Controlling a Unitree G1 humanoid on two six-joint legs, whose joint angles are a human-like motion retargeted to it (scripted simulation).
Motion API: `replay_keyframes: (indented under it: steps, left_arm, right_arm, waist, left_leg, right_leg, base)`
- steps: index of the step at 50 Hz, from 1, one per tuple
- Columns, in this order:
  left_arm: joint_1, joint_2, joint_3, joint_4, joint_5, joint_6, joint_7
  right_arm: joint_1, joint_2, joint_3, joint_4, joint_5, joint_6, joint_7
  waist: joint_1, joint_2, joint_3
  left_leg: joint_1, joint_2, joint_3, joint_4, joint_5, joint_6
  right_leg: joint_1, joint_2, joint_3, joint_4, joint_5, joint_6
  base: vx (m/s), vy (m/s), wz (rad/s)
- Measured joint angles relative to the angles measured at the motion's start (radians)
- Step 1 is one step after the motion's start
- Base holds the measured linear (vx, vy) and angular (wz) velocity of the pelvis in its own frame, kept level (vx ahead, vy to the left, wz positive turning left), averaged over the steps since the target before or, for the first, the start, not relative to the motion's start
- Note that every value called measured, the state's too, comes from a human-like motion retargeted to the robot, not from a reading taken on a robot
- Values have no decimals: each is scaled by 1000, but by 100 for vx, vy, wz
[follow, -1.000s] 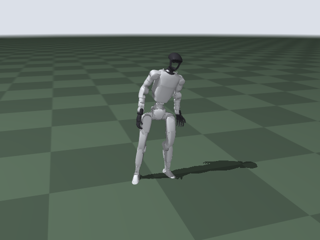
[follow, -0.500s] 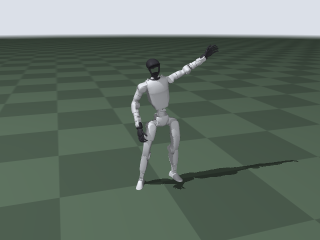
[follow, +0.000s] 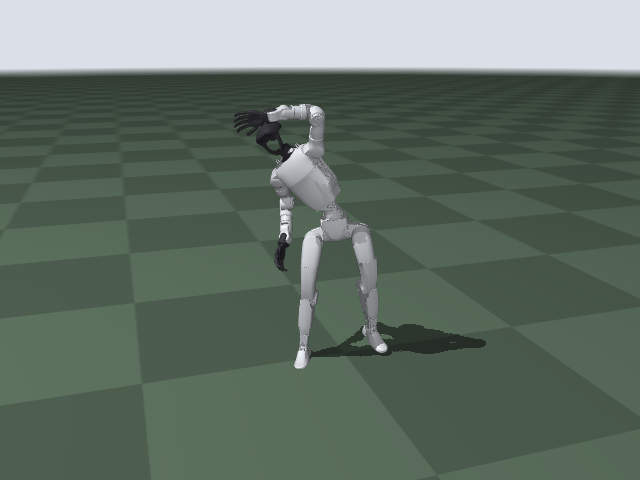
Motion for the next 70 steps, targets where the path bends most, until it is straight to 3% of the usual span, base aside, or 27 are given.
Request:
replay_keyframes:
  steps: [5, 10, 15, 25, 32, 39, 45, 51, 63, 67, 70]
  left_arm:
    - [-27, 0, -89, -101, 67, -19, 23]
    - [-65, 0, -134, 2, 85, -21, 51]
    - [-122, 0, -104, 258, 33, -4, 50]
    - [-178, 0, 206, 828, -415, 47, -80]
    - [-181, 0, 269, 1116, -654, 64, -162]
    - [53, 0, 326, 1350, -923, 72, -162]
    - [527, 0, 616, 1469, -1133, 106, -90]
    - [680, 0, 616, 1569, -1290, 176, -108]
    - [699, -146, 616, 1594, -1363, 450, -153]
    - [699, -160, 616, 1594, -1363, 482, -151]
    - [699, -161, 616, 1594, -1366, 454, -160]
  right_arm:
    - [-38, -24, 40, -21, 5, -27, -15]
    - [-47, 4, 42, 0, 1, -47, -29]
    - [-23, 47, 14, 43, 5, -48, -25]
    - [44, 32, -52, 187, 19, 14, 97]
    - [17, 163, 30, 355, 130, 61, 146]
    - [-70, 342, 244, 470, 262, 66, 94]
    - [-109, 464, 352, 458, 332, 68, 50]
    - [-126, 600, 443, 444, 385, 77, 34]
    - [-217, 725, 464, 432, 380, 60, 44]
    - [-214, 745, 459, 425, 354, 61, 51]
    - [-204, 746, 456, 424, 337, 60, 57]
  waist:
    - [-148, 0, 114]
    - [-180, 0, 127]
    - [-76, 0, 37]
    - [264, -50, -236]
    - [437, -274, -292]
    - [533, -565, -211]
    - [584, -767, -113]
    - [592, -964, -43]
    - [717, -1033, 180]
    - [783, -1030, 228]
    - [807, -1023, 228]
  left_leg:
    - [64, 5, 37, -37, -43, -12]
    - [84, 43, 66, -86, -57, -43]
    - [53, 91, 47, -96, -46, -65]
    - [-73, 174, 14, -38, -143, -37]
    - [-117, 194, -60, -45, -178, -39]
    - [-150, 150, -161, -58, -182, -21]
    - [-162, 111, -254, -87, -163, -11]
    - [-163, 113, -336, -130, -134, -28]
    - [-102, 246, -452, -177, -102, -65]
    - [-71, 234, -458, -179, -109, -64]
    - [-59, 203, -452, -181, -115, -61]
  right_leg:
    - [39, 21, 52, -43, 23, 0]
    - [56, 57, 64, -74, 47, 0]
    - [44, 87, 45, -69, 47, 0]
    - [-25, 137, -57, -29, 29, 0]
    - [-31, 147, -134, -25, 51, 0]
    - [-12, 88, -208, -11, 90, 0]
    - [2, 37, -266, 35, 146, 0]
    - [8, 26, -335, 90, 206, -11]
    - [142, 176, -286, 33, 284, -41]
    - [184, 168, -264, 26, 255, -34]
    - [195, 138, -275, 35, 208, -32]
  base:
    - [4, 3, -75]
    - [3, 2, -29]
    - [0, 1, 5]
    - [0, 9, 45]
    - [-5, 12, 48]
    - [-7, 22, 71]
    - [-5, 23, 82]
    - [-2, 16, 71]
    - [-3, -1, 48]
    - [-2, -3, 18]
    - [0, 0, 0]
